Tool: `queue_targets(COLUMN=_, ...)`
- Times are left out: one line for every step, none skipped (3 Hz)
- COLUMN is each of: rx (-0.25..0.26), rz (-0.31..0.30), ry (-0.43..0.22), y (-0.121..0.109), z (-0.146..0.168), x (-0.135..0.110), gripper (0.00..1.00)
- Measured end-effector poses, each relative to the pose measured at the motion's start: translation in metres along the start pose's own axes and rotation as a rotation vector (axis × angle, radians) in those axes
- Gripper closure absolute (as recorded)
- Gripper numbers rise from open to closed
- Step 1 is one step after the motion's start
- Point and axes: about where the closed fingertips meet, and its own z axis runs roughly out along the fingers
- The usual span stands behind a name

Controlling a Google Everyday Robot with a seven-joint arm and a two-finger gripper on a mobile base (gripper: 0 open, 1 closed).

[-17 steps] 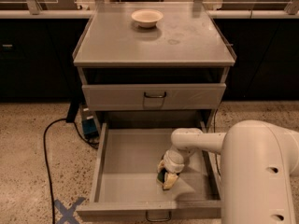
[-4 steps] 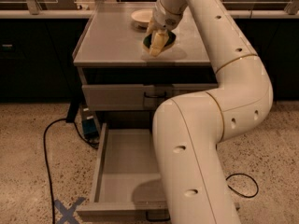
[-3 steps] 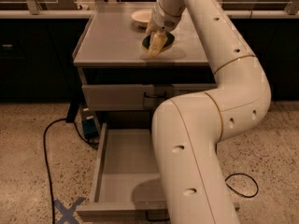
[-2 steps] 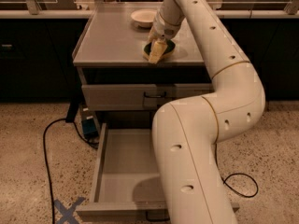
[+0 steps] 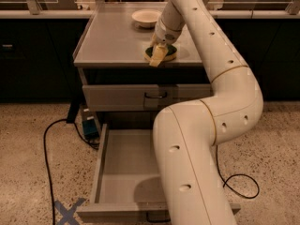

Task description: Pick sponge from middle drawer and place on counter

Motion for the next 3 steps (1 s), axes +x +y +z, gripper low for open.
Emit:
queue_targets(rx=0.016, rz=-0.001, ry=-0.017, y=-0.002, z=-0.008, x=-0.006, gripper=1.00)
queue_targets(rx=0.062, rz=0.023, ry=-0.061, y=-0.004, z=-0.046, x=-0.007, gripper=1.00)
queue_targets(rx=0.080, rz=0.068, ry=-0.086, y=-0.001, z=-0.067, x=0.002, gripper=1.00)
